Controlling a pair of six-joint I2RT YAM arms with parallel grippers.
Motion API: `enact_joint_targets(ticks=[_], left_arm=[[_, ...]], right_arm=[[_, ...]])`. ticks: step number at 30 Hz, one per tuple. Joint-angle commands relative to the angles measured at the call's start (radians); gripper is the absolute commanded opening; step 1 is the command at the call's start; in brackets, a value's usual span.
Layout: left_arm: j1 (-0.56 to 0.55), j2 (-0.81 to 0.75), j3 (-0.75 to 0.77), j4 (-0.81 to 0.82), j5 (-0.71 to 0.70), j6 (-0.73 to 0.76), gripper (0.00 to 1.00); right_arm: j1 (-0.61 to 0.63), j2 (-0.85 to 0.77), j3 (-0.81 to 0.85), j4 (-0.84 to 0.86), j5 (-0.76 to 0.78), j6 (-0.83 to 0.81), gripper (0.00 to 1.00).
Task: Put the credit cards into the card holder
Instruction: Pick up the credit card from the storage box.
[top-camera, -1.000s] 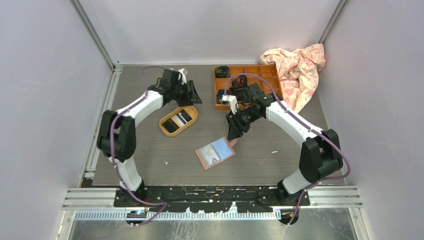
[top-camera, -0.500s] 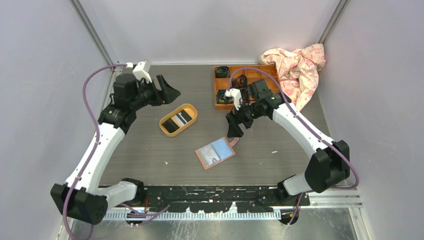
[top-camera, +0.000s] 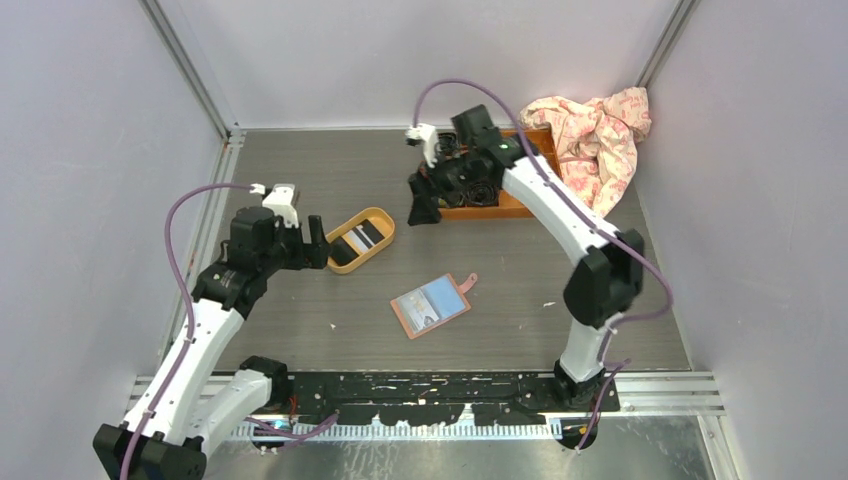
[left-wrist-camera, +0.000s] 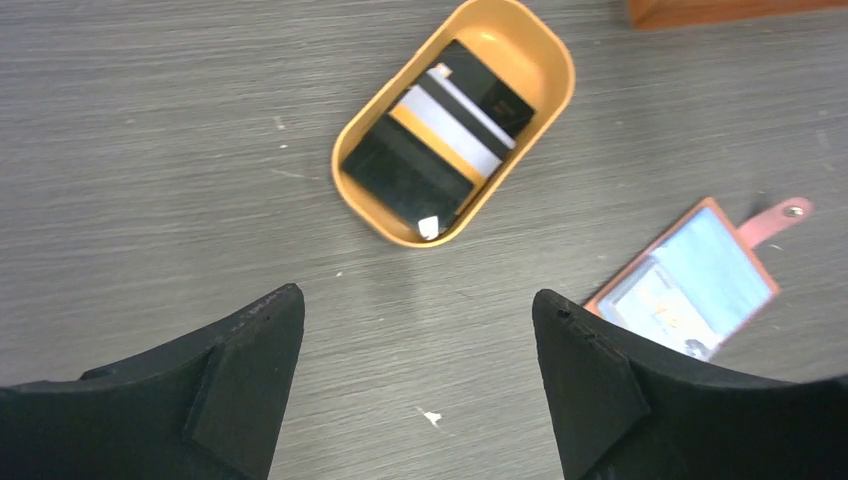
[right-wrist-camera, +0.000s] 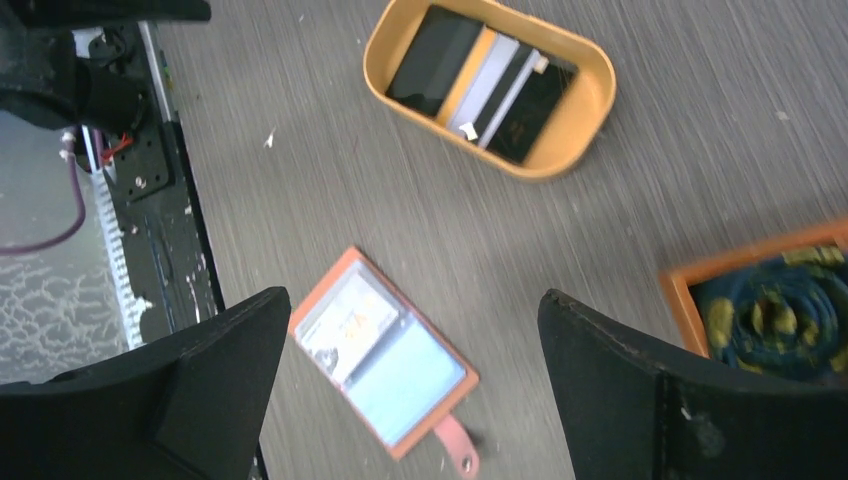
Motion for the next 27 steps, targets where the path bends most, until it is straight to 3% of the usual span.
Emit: enact_joint_targets(ticks=[1, 9, 15, 27], left_arm=[[0.004, -0.047, -0.006, 0.016, -0.123, 0.061, 0.83], [0.004, 0.036, 0.011, -0.02, -0.103, 0.045, 0.75], [0.003, 0.043, 0.006, -0.018, -0.113, 0.045, 0.73], [0.004, 0.074, -0.001, -0.013, -0.103, 0.04, 0.67]], right_arm=[[0.111, 0.164, 0.215, -0.069, 0.099, 0.067, 0.99], [0.215, 0.485, 0.542, -0.107, 0.27, 0.254, 0.84], [0.237, 0.593, 0.596, -0.069, 0.339, 0.311, 0.73], [0.246, 0.752, 0.732, -0.042, 0.422, 0.355, 0.67]])
